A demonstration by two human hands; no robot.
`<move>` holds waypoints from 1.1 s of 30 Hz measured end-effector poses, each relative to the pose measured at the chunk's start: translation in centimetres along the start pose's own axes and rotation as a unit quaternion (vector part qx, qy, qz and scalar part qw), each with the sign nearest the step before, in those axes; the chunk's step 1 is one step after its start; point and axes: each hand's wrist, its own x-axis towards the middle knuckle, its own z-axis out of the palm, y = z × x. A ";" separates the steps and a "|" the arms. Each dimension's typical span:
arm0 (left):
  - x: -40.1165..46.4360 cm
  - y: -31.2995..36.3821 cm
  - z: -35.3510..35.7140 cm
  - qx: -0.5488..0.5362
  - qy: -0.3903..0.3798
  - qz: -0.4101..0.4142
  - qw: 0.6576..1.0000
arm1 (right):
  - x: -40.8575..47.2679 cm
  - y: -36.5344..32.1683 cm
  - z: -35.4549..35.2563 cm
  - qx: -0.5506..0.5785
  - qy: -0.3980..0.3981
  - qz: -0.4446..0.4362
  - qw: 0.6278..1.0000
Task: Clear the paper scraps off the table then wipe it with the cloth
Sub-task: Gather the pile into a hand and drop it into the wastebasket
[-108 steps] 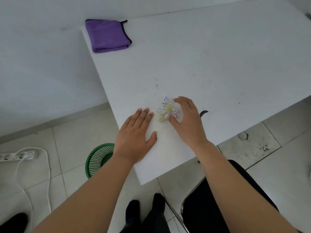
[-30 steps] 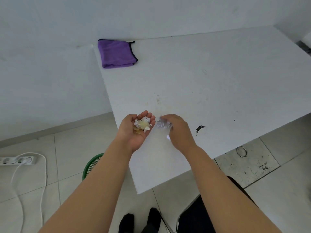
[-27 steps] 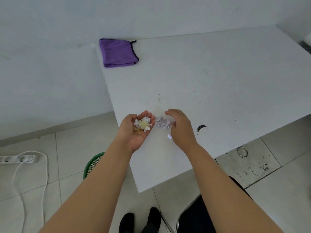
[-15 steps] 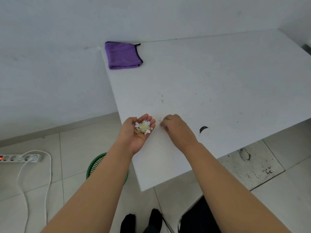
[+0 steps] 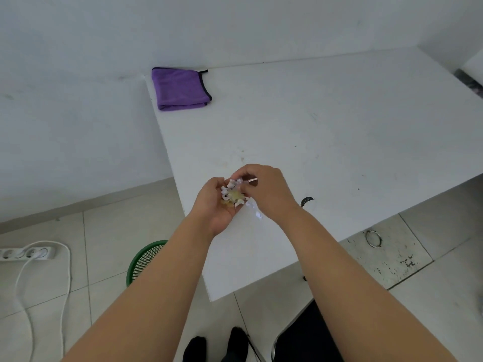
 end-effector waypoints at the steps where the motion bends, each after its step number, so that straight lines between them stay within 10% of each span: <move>1: 0.0 0.0 0.1 0.009 -0.001 0.001 1.000 | 0.0 0.0 0.1 -0.007 -0.010 -0.002 1.000; 33: -0.5 2.1 -3.9 -0.066 0.014 -0.003 0.998 | 0.4 4.2 0.0 -0.027 0.094 0.075 0.992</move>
